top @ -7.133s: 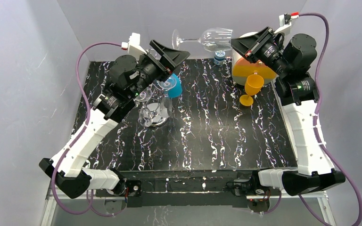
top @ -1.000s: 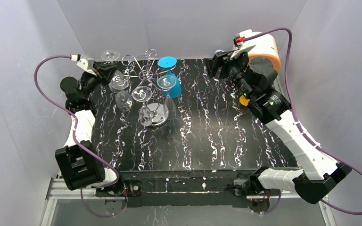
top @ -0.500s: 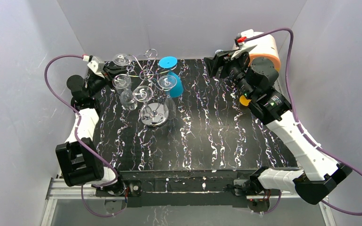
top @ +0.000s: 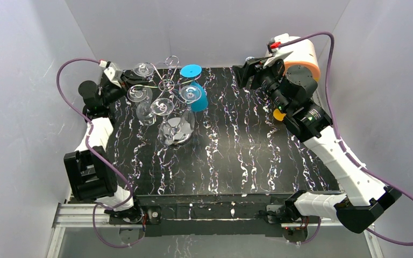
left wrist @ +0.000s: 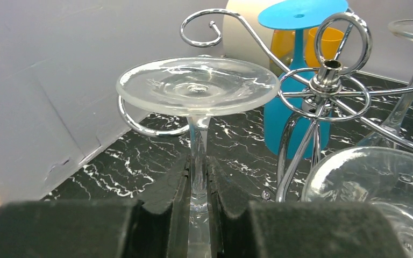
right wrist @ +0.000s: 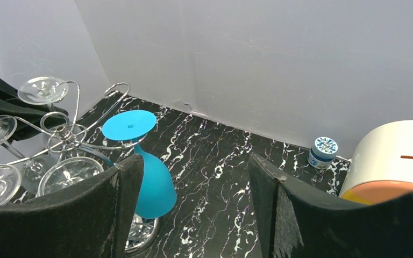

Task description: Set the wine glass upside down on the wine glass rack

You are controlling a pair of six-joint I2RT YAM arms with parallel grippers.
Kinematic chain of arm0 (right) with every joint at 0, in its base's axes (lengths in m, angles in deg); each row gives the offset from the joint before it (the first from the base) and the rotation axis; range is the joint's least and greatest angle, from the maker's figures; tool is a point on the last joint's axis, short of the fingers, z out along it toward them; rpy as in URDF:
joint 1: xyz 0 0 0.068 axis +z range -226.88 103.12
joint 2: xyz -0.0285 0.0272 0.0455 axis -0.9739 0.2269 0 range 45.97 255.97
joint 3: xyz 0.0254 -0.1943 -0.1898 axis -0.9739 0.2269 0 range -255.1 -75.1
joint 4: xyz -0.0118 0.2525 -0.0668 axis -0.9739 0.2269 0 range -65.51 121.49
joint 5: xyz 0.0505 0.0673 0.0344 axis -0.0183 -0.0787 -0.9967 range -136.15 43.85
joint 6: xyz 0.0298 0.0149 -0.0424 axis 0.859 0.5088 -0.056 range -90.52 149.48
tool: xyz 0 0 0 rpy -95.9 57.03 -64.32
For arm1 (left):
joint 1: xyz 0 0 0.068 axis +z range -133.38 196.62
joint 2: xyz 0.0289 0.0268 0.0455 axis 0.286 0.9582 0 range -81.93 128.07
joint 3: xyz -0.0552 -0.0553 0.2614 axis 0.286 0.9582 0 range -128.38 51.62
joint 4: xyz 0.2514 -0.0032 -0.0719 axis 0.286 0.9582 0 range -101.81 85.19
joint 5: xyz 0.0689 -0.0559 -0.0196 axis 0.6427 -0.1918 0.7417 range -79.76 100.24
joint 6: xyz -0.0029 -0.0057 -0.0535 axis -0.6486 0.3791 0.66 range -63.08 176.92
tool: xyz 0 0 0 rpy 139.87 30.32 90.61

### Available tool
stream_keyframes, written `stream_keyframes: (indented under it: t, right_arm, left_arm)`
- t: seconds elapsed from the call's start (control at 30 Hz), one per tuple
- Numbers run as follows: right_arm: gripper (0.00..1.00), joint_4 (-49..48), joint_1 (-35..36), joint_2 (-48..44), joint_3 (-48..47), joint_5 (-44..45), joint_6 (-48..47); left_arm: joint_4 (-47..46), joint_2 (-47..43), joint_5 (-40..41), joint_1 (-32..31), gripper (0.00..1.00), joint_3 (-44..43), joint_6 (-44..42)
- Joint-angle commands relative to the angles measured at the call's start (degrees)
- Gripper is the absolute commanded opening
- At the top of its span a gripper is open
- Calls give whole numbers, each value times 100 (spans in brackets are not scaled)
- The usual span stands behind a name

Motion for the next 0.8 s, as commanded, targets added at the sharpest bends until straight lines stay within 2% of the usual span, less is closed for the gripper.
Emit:
stream_keyframes:
  t: [0.0,0.57,0.77]
  right_arm:
    - [79,-273,36,15,5,14,-104]
    - [79,-315,36,105,-69,-146,-15]
    - [79,-396,31,73,-47,-114,-76]
  left_arm:
    - [-185,115,-534,-73,0,-481,46]
    - [-195,520,-417,-258,0,-850,151]
    - [-192,661,-905,-334,0,-1141,392]
